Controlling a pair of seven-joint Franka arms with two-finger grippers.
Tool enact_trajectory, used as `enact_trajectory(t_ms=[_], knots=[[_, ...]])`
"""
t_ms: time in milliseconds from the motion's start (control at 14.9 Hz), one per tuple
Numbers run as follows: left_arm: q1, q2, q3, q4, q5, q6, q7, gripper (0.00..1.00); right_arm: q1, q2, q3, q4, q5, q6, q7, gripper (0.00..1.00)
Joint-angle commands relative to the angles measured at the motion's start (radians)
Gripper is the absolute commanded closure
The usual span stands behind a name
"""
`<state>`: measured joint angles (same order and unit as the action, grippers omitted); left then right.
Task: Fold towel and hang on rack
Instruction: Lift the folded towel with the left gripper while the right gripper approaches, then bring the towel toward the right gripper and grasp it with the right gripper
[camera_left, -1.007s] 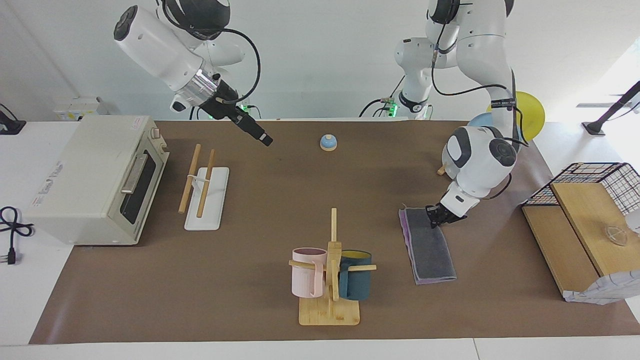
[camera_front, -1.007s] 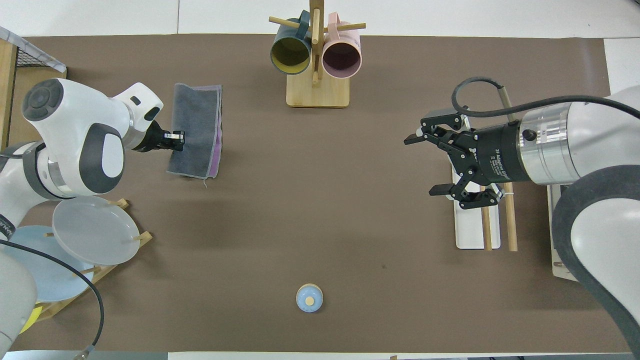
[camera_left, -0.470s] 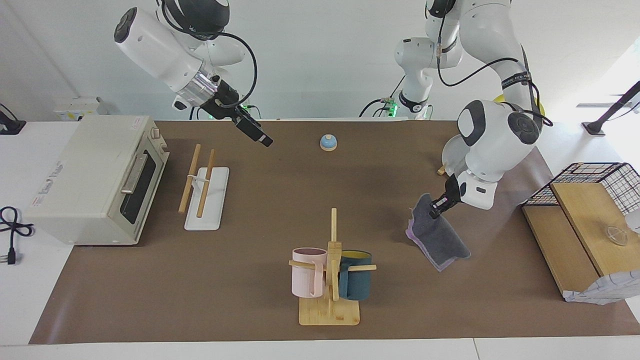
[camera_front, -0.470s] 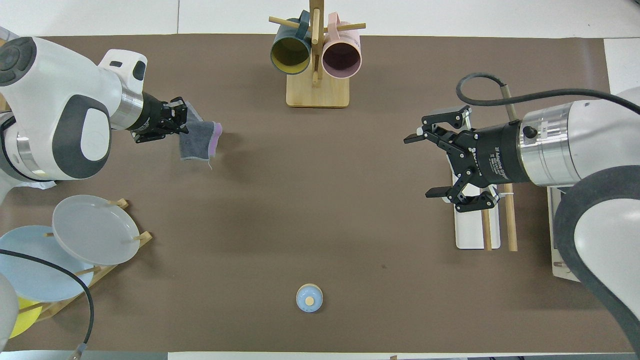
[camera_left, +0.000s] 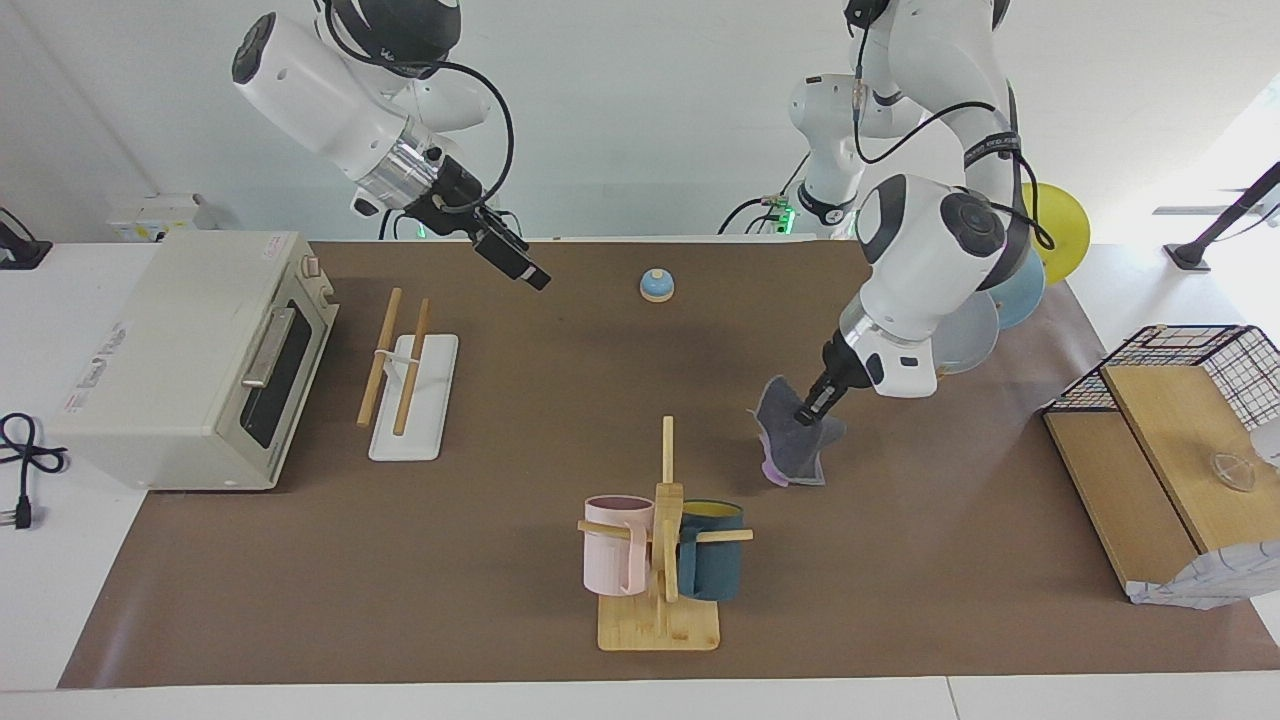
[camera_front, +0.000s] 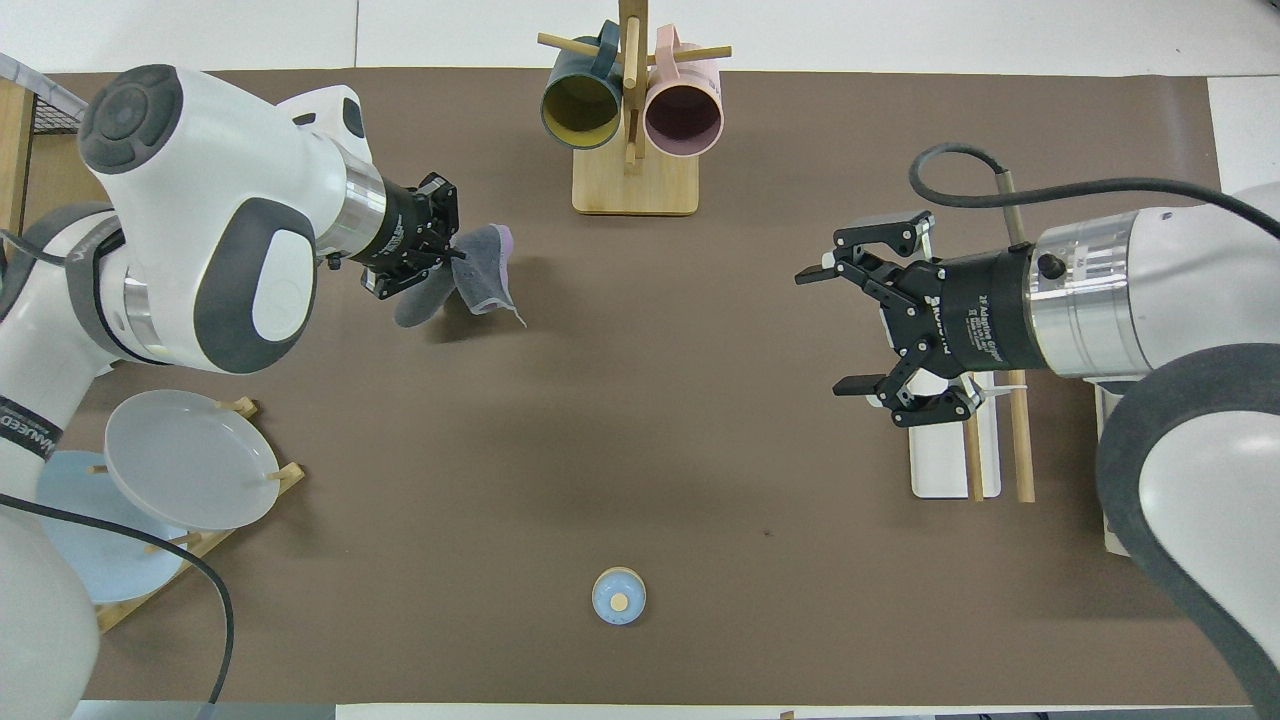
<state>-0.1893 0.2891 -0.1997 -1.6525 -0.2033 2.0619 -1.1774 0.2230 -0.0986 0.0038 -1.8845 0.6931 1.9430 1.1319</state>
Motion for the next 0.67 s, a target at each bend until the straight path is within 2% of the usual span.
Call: enact_trajectory(t_ms=[0,201,470,604], knots=[[-0.006,-0.002,-0.052,0.016,-0.013,0.006,-0.19,1.0,0.083,-0.027,0.002,-0.059,0.028,0.147,0.089,0.0],[-0.007,-0.002,-0.113,0.04,-0.013,0.047,-0.457,1.0,0.189,-0.003,0.001,-0.085,0.075,0.322,0.141,0.0],[-0.006,-0.013,-0.139,0.034,-0.05,0.113,-0.842,1.0,0.19,0.008,0.002,-0.113,0.08,0.332,0.146,0.0],[0.004,-0.015,-0.142,0.028,-0.063,0.139,-0.924,1.0,0.188,0.01,0.001,-0.117,0.1,0.33,0.146,0.0]])
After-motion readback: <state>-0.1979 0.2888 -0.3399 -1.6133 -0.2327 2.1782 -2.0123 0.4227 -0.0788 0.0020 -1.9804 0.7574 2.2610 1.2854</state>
